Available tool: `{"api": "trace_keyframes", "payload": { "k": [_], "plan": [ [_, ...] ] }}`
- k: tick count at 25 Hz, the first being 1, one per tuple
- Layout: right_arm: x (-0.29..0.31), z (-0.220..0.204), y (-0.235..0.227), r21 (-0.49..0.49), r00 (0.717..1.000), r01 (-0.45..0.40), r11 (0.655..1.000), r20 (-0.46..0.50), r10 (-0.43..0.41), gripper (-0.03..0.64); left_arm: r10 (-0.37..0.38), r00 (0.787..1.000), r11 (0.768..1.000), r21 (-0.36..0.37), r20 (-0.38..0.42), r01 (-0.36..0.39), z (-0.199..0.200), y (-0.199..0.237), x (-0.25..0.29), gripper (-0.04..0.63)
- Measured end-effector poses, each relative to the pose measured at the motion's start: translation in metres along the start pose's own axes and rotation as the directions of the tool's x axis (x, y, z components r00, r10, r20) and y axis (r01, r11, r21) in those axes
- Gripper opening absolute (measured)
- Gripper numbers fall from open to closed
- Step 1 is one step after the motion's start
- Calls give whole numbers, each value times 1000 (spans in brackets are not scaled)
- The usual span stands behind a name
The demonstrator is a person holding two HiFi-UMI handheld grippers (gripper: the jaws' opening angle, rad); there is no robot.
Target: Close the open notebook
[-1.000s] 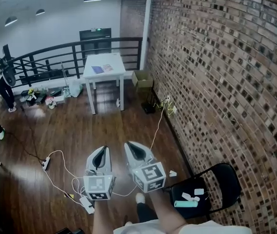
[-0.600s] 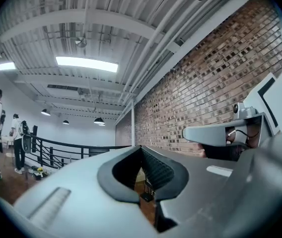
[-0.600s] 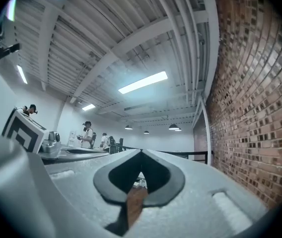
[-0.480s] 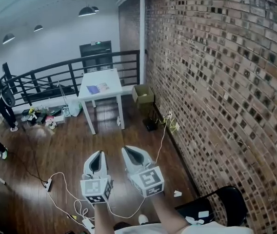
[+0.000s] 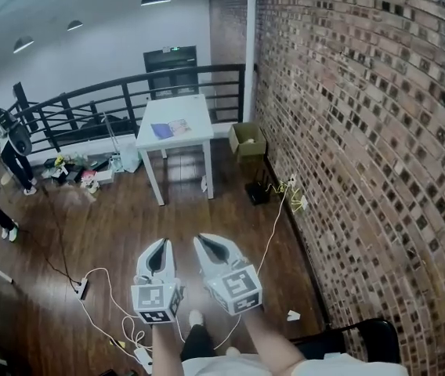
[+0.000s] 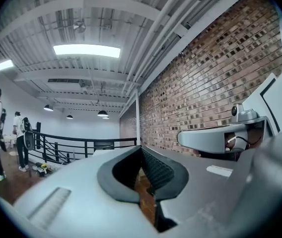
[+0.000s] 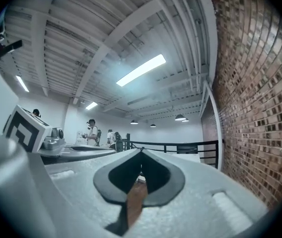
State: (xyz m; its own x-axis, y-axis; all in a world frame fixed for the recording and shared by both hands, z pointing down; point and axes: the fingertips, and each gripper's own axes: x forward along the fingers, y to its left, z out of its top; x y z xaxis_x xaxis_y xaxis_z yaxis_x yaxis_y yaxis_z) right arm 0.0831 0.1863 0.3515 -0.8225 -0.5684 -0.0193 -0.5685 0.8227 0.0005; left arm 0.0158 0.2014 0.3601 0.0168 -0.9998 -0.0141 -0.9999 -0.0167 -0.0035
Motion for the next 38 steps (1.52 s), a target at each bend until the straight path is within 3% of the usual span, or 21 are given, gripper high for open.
{"api": "trace_keyframes", "payload": {
  "k": [11, 16, 20, 27, 32, 38],
  "plan": [
    [196, -6, -69, -23, 999, 31, 999, -7, -32, -9, -40, 998, 998, -37, 54, 42, -3, 121, 161, 18],
    [304, -14, -72, -40, 1000, 17, 999, -9, -17, -9, -50, 996, 999, -11, 73, 51, -2, 196, 225, 18],
    [360, -24, -83, -83, 999, 23, 996, -40, -27, -9, -24, 997, 999, -47, 67, 27, -16, 249, 271, 18],
    [427, -35, -167, -17, 993, 105, 994, -56, -106, -9, -26, 999, 998, -54, 27, 28, -35, 282, 360, 18],
    [506, -44, -240, -19, 996, 78, 997, -40, -79, -9, -9, 1000, 1000, -27, 23, 9, -39, 298, 464, 18],
    [588, -21, -341, -38, 998, 43, 998, -51, -45, -9, 20, 999, 1000, 2, 41, -20, -14, 302, 594, 18]
  ]
}}
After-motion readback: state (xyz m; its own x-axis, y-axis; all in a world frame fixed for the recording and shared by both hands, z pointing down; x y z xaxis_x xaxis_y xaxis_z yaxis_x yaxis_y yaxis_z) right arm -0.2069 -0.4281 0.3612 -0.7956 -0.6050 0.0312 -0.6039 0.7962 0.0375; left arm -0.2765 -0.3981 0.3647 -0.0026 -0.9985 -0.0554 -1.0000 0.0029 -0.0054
